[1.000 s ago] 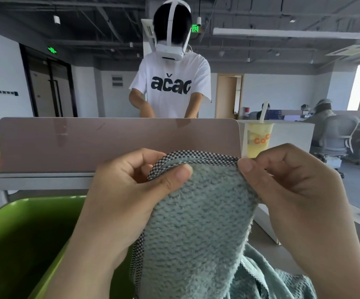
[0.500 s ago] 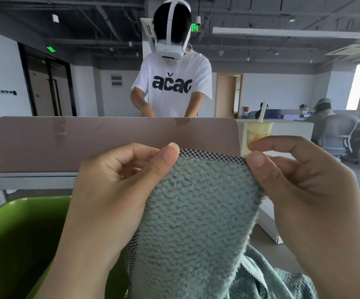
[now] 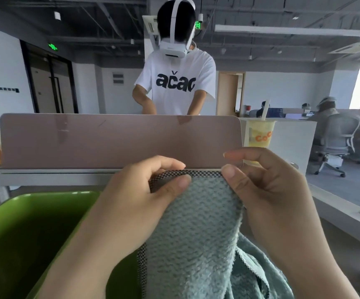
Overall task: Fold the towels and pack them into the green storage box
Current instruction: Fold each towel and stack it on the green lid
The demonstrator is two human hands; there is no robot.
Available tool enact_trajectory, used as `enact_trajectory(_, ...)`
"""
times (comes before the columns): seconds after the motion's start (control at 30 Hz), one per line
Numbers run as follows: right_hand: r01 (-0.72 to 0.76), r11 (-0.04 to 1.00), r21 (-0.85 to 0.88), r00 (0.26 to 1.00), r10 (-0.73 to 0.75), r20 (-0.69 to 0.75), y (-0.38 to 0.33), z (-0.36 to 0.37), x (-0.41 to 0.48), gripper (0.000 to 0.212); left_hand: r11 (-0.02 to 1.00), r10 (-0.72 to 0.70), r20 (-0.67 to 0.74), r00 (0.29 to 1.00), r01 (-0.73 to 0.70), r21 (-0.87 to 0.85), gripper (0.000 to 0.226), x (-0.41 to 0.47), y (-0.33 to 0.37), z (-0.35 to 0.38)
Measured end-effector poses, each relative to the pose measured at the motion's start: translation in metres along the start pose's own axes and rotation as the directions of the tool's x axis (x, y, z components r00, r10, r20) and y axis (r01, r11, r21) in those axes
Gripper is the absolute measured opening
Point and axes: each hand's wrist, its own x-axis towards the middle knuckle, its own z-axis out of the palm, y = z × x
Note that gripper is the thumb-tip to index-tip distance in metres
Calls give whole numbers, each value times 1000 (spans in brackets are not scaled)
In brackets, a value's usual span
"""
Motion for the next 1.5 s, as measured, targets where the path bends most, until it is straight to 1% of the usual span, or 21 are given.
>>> enact_trajectory(0.07,-2,1000,8,999,2,39,0,4,0,24,999,15,36,999,-16,29,19,1,1,1)
enact_trajectory(0.13,-18,1000,-15,996,19,85,4,6,0,38,999,35,4,999,-35,20,12,2,1,2)
enact_trajectory(0.17,-20,999,-44,992,25,125,8,6,0,39,999,48,-35,998,-48,1,11,3,-1,2)
enact_trajectory(0.23,-48,995,-84,974,65,215,17,4,2,33,998,63,-86,994,-64,-10,11,4,-5,0)
enact_trajectory(0.3,-74,993,-96,961,97,259,24,5,3,28,995,80,-48,996,-77,67,10,3,-8,-3)
enact_trajectory(0.33,-65,992,-106,961,90,261,25,6,3,30,991,88,-14,996,-86,104,10,3,-9,-4)
enact_trajectory(0.4,-27,992,-127,962,61,267,25,10,1,40,987,95,51,994,-100,127,9,3,-10,-4)
enact_trajectory(0.43,-9,990,-139,959,48,280,24,13,0,47,985,111,66,992,-118,126,15,2,-9,-3)
enact_trajectory(0.5,29,985,-171,955,24,297,23,18,-2,56,981,145,69,987,-152,121,24,2,-8,1)
enact_trajectory(0.53,46,981,-189,952,15,306,23,20,-3,57,977,162,65,985,-169,132,20,3,-6,3)
enact_trajectory(0.6,50,975,-219,949,22,313,24,22,-3,52,960,195,29,980,-197,198,9,5,-6,7)
enact_trajectory(0.63,48,972,-228,947,28,319,26,22,-2,48,952,203,2,979,-198,235,8,6,-6,7)
enact_trajectory(0.73,38,968,-246,921,62,384,30,23,-2,36,940,191,-57,980,-166,298,10,7,-11,6)
enact_trajectory(0.8,32,967,-254,914,75,399,32,24,-3,31,940,174,-68,982,-145,309,11,6,-11,5)
enact_trajectory(0.93,-17,980,-200,923,92,373,32,26,-4,31,960,150,-78,986,-126,250,9,8,-9,10)
enact_trajectory(1.03,-86,982,-166,893,150,425,38,26,-3,12,978,131,-133,982,-106,180,8,10,-10,11)
enact_trajectory(1.1,-119,977,-176,869,188,459,46,27,-2,7,981,152,-195,969,-124,147,8,11,-11,12)
enact_trajectory(1.2,-130,968,-216,849,221,479,52,32,-3,7,984,173,-281,944,-153,92,9,12,-10,13)
enact_trajectory(1.3,-84,967,-240,872,187,452,53,38,-4,22,981,192,-293,937,-185,51,7,13,-10,12)
enact_trajectory(1.37,-77,965,-252,871,188,453,56,43,-5,28,978,208,-302,930,-207,36,6,13,-9,11)
enact_trajectory(1.5,-118,940,-319,842,265,469,73,53,-10,24,971,228,-346,910,-237,15,6,13,-11,11)
